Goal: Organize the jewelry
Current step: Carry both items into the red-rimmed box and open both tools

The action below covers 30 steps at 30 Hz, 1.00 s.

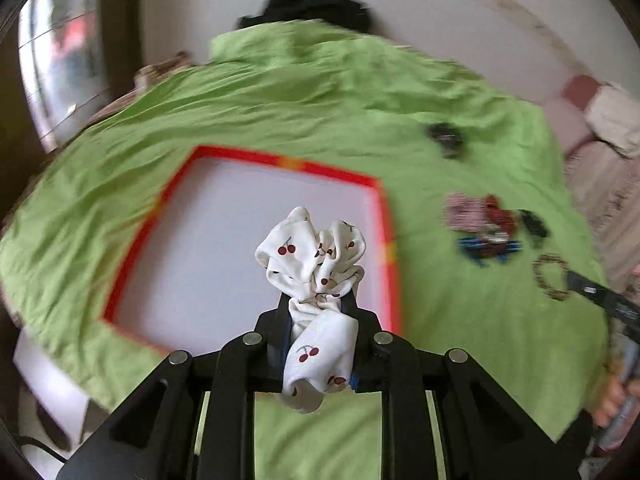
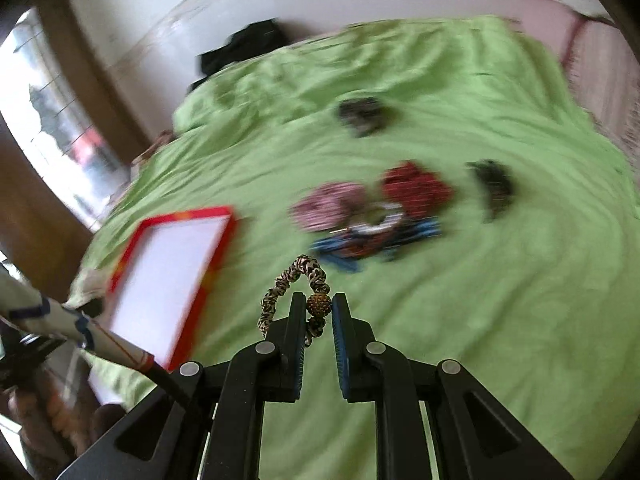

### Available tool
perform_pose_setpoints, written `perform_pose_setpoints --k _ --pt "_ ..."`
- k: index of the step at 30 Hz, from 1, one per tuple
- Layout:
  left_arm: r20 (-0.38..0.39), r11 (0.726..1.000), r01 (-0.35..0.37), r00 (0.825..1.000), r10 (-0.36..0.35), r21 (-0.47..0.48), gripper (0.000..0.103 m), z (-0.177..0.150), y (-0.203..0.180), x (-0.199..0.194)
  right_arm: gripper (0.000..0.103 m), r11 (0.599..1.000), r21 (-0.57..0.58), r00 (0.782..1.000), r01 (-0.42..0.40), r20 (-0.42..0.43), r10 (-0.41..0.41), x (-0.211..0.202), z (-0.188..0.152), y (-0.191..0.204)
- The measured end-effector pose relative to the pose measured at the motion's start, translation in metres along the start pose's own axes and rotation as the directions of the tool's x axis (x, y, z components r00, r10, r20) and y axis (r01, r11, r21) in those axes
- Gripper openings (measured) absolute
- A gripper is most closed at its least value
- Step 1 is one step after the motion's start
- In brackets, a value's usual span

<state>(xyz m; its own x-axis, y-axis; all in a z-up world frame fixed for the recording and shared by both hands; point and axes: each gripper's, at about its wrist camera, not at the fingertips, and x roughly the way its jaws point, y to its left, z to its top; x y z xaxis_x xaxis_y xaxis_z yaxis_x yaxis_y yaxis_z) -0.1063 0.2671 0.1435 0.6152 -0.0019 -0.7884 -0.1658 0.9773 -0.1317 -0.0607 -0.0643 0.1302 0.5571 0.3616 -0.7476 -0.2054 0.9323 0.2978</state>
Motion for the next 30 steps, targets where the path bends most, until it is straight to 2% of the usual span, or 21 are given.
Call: perform_pose_setpoints --k 4,9,17,21,23,25,26,29,30 --pt "-0.018 0.993 -0.115 0.993 0.115 -0.009 0.02 -0.005 0.039 0.02 0.014 0.992 -0.066 0.992 -0.106 -0.074 0.101 0.026 -0.009 0.064" --pt "-0.07 0.985 -0.168 0.984 0.164 -0.041 0.02 -0.009 0.078 0.048 0.014 0.978 -0.117 0.977 -0.172 -0.147 0.154 0.066 -0.017 0.122" --pt "-0.082 0.982 -0.158 0.985 0.149 -0.103 0.025 -0.011 0.106 0.062 0.014 0.963 -0.181 0.956 -0.201 -0.251 0.152 0.121 -0.037 0.173" --pt "-0.068 0.983 -0.133 0.99 0.125 -0.129 0.036 -0.013 0.11 0.057 0.016 0.957 -0.217 0.957 -0.191 -0.26 0.132 0.13 -0.045 0.18" --pt "-0.06 0.982 -0.13 0.991 0.123 -0.14 0.039 -0.013 0.109 0.052 0.024 0.955 -0.228 0.959 -0.188 -0.254 0.128 0.126 -0.045 0.18" --pt "-0.046 0.98 -0.123 0.992 0.117 -0.156 0.046 -0.013 0.108 0.044 0.045 0.953 -0.24 0.964 -0.183 -0.233 0.126 0.119 -0.044 0.179" --pt "-0.037 0.979 -0.121 0.992 0.117 -0.162 0.047 -0.013 0.106 0.04 0.05 0.953 -0.247 0.968 -0.177 -0.217 0.124 0.115 -0.043 0.177" --pt "-0.008 0.976 -0.129 0.992 0.13 -0.174 0.048 -0.013 0.098 0.022 0.053 0.953 -0.256 0.978 -0.161 -0.17 0.119 0.097 -0.042 0.172" --pt "0.009 0.976 -0.128 0.991 0.132 -0.177 0.048 -0.014 0.093 0.015 0.053 0.955 -0.26 0.985 -0.144 -0.128 0.113 0.085 -0.046 0.168"
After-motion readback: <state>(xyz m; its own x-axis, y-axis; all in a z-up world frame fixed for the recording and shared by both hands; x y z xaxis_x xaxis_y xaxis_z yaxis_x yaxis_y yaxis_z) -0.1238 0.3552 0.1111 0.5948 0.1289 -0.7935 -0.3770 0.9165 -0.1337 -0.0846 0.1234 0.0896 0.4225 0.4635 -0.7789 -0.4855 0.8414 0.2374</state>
